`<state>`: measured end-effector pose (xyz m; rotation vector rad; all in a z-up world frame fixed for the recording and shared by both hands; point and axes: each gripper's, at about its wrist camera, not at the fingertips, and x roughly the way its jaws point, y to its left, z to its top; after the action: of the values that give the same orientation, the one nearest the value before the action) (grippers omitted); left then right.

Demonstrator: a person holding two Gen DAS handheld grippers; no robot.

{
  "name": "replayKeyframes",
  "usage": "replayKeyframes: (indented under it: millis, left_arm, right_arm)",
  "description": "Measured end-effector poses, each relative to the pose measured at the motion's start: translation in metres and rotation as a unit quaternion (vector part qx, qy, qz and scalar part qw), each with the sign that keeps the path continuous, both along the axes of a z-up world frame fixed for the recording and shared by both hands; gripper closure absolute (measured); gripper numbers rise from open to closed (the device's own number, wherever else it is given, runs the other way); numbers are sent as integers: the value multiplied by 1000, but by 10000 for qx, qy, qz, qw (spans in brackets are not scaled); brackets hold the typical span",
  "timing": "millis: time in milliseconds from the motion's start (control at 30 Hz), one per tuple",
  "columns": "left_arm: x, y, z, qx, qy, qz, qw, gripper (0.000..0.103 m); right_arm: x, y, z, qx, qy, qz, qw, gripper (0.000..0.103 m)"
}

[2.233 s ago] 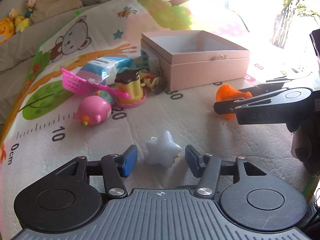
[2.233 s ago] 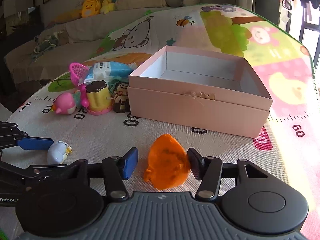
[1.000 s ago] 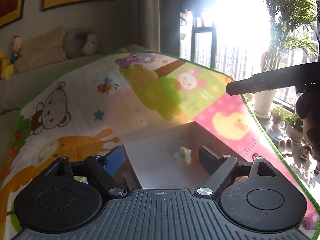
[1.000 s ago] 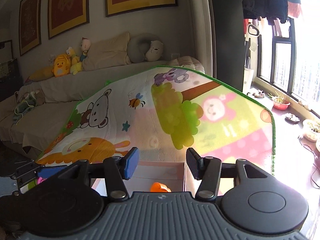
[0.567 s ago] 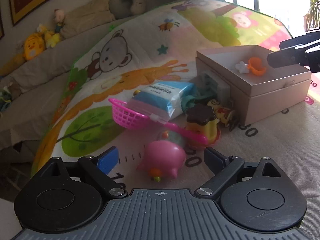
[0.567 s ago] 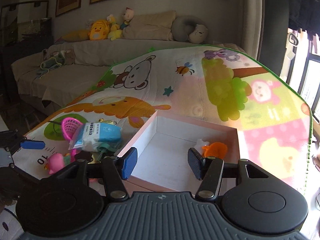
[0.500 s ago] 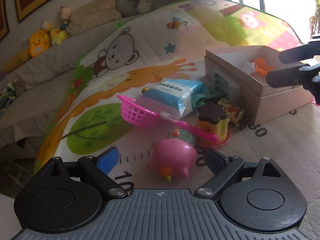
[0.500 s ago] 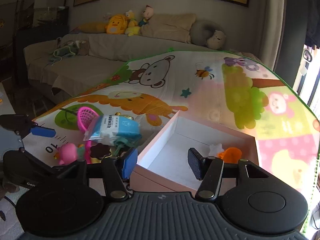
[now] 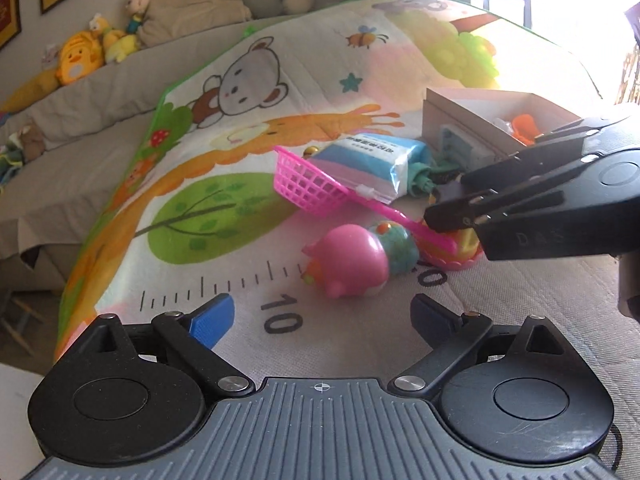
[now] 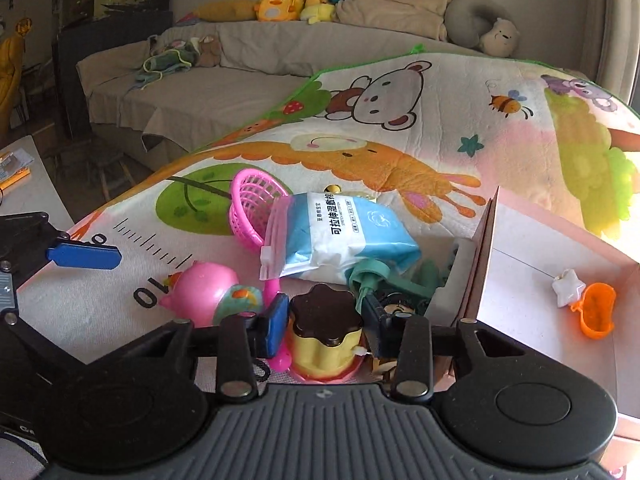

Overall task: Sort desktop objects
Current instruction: 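Grasp the brown-topped pudding toy with the right gripper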

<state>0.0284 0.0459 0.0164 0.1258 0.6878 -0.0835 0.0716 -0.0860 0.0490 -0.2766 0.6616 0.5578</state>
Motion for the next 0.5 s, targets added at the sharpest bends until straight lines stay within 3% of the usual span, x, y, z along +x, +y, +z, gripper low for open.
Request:
replayKeyframes:
  millis: [200,400,500]
  left_arm:
    - [7,-10,1,-93,9,-92,9999,3]
    - [22,-23,-4,53,20,-4,10000,3]
    - [27,-26,-6,-26,54,-84,9999,3]
  right_arm:
    - [-53,-46,0,56,55,-100,9999,64]
    - [-82,-111,0,126,2,-997,9949,64]
    - [-90,-135,0,415,15,-1341,9901,62]
